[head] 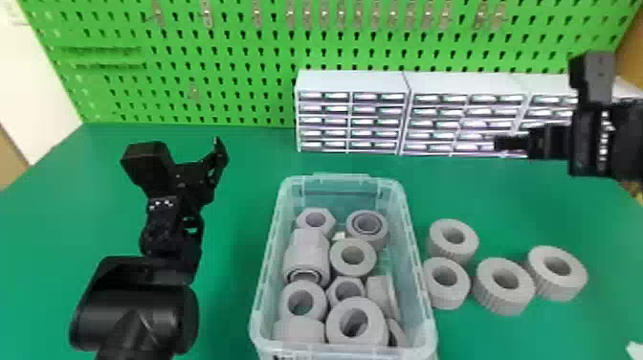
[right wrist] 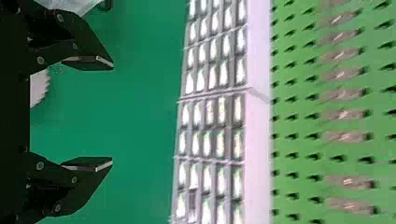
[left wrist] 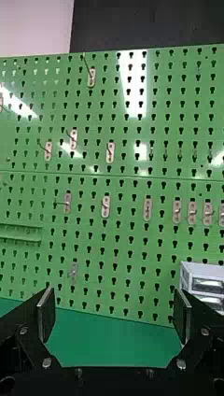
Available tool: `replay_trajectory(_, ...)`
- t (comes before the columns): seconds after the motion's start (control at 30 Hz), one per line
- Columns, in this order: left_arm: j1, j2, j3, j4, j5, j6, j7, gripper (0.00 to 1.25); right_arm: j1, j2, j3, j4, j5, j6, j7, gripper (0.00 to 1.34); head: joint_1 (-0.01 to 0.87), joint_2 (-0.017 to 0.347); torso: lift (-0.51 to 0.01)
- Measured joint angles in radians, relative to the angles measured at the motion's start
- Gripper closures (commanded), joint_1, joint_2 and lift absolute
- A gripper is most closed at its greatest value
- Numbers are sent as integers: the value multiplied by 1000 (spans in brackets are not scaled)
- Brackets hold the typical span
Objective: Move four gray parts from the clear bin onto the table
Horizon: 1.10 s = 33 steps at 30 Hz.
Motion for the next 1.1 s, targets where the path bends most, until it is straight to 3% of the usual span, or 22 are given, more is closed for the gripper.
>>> replay_trajectory(0.33, 4, 0, 3, -1, 0, 0, 0, 295, 32, 21, -4, -112, -74, -154, 0, 529, 693, 72, -52)
replay_trajectory(0.57, 3, 0, -5, -1, 0, 0, 0, 295, 84, 37, -10, -144, -131, -322, -4, 529, 693, 72, -52)
replay_trajectory(0.83, -10, -1, -22, -1, 1, 0, 0, 295, 187, 60, -20, -201, -204, -519, -90, 527, 693, 72, -52)
replay_trajectory(1.1, -14, -1, -28, -1, 4, -6, 0, 295, 279, 83, -37, -239, -194, -611, -124, 527, 693, 72, -52)
